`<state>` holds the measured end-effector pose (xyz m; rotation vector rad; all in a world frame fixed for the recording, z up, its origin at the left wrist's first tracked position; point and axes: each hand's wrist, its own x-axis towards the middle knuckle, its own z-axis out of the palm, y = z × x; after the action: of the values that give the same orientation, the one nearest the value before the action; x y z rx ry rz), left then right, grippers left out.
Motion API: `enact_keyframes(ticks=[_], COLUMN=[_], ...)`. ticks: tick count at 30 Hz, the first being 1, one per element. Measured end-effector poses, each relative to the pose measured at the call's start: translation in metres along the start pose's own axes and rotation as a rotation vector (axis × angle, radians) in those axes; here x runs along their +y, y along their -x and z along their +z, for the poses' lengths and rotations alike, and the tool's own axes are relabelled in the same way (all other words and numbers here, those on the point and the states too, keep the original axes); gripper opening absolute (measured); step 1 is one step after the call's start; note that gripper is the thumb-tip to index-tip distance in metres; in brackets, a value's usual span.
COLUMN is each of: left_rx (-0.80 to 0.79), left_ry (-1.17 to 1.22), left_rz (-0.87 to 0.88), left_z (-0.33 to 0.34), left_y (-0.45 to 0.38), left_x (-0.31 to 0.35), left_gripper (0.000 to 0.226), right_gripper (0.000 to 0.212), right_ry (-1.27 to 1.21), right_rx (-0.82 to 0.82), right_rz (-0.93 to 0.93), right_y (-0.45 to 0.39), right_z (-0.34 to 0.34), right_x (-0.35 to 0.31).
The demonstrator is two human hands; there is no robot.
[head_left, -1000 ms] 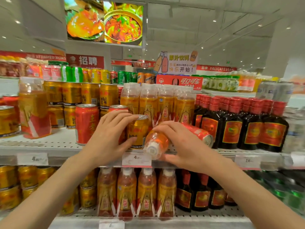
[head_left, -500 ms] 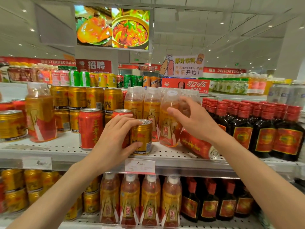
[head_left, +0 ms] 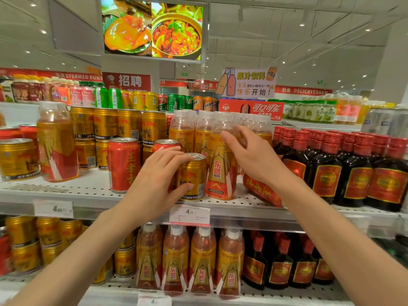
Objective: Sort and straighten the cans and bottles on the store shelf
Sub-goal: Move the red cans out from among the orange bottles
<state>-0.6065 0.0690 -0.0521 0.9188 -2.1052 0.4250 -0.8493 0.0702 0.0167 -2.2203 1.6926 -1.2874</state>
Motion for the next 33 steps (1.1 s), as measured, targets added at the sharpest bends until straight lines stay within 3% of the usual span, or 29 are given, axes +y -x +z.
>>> enact_keyframes(ticks=[4,8,15,22,29,33], left_rx=[0.055,0.107,0.134,0.176,0.177,0.179], left_ry=[-0.068,-0.053,-0.033,-0.034,-0.011,-0.013], left_rz=[-0.003,-0.044,-0.140,-0.178,-0.189,-0.186], left_z=[0.001,0.008,0.029,0.034,0.034,0.035], left_y=[0.000,-0.010,-0.024,-0.025,-0.023,-0.022], left_x=[0.009,0.022,0.034,0.035,0.035,0.035], left_gripper=[0.051,0.044,0.040,0.034,0.038,0.038], right_gripper=[0.072,0.065,0.074,0.071,0.064,0.060], right_ry=[0.079,0.233,0.465,0.325,-0.054,-0.109], right_rx=[-0.123,-0.084,-0.109,-0.009,0.158,0.136], right_rz=[-0.001,-0.012,-0.036,-0.056,0.006,0.014], right_y=[0.006,0.033,0.083,0.090,0.068,0.052], right_z=[-0.025,-0.046,-0.030,-0.021,-0.033,-0.037], right_x=[0.006,0.022,0.060,0.068,0.054,0.048])
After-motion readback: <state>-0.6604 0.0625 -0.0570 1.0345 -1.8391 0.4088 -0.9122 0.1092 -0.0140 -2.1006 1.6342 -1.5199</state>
